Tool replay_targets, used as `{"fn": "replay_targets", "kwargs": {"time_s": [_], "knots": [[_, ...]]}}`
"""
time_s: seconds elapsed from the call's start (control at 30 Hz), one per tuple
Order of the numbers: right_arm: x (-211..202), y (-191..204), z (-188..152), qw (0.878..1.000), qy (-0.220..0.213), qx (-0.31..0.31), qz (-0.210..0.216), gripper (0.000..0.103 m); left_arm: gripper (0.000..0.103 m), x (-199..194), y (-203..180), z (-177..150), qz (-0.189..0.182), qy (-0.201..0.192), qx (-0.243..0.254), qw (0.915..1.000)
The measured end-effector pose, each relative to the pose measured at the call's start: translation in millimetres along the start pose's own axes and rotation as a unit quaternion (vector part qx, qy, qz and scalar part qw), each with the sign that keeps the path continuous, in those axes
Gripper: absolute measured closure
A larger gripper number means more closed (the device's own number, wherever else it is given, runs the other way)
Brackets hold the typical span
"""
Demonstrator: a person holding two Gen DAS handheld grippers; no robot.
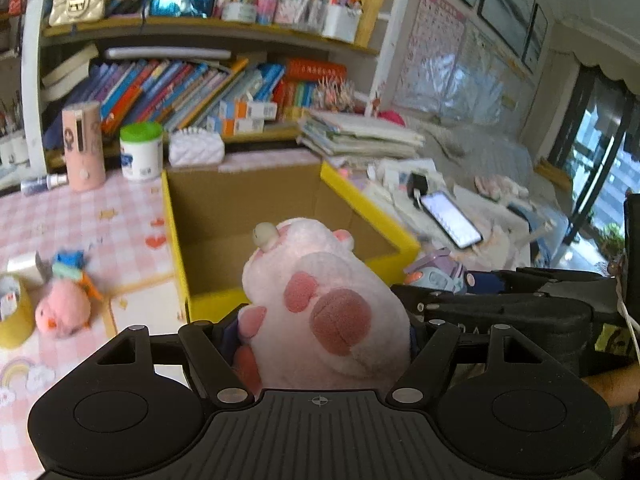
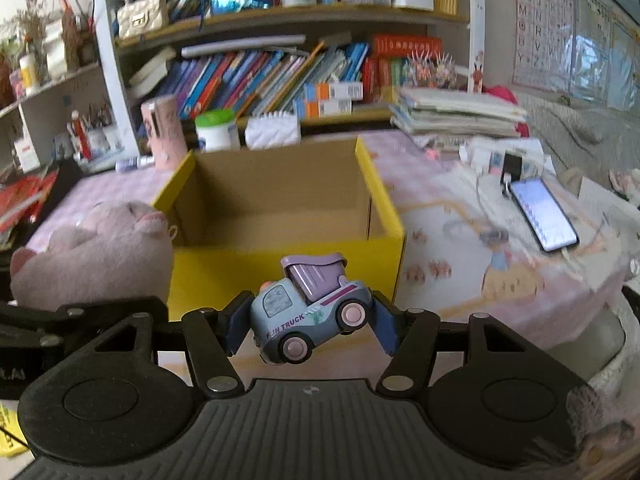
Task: Organize objects
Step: 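Carry the truck and pig with both grippers over the yellow box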
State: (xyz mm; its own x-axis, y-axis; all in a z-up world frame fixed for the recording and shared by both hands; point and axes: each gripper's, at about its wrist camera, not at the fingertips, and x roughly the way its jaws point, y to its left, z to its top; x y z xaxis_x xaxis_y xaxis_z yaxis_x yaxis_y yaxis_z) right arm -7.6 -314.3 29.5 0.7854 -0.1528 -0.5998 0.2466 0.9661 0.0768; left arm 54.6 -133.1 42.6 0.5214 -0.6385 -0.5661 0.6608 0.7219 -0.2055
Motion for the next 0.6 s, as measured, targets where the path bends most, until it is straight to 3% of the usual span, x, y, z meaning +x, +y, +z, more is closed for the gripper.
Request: {"fn": "replay_targets", "kwargs": {"time_s": [0.33, 0.6], "knots": [[47.5, -20.6, 61.3, 0.999, -0.03, -0.029, 0.02, 0.044, 0.03, 34.7, 1.1, 37.8, 0.059, -0.035, 0.013, 0.9975], [112.5, -13.1, 83.0, 0.994, -0.007, -0.106, 0.035, 0.044, 0.03, 87.9, 9.8, 49.4, 0.134, 0.002, 0.036, 0.9904]]}}
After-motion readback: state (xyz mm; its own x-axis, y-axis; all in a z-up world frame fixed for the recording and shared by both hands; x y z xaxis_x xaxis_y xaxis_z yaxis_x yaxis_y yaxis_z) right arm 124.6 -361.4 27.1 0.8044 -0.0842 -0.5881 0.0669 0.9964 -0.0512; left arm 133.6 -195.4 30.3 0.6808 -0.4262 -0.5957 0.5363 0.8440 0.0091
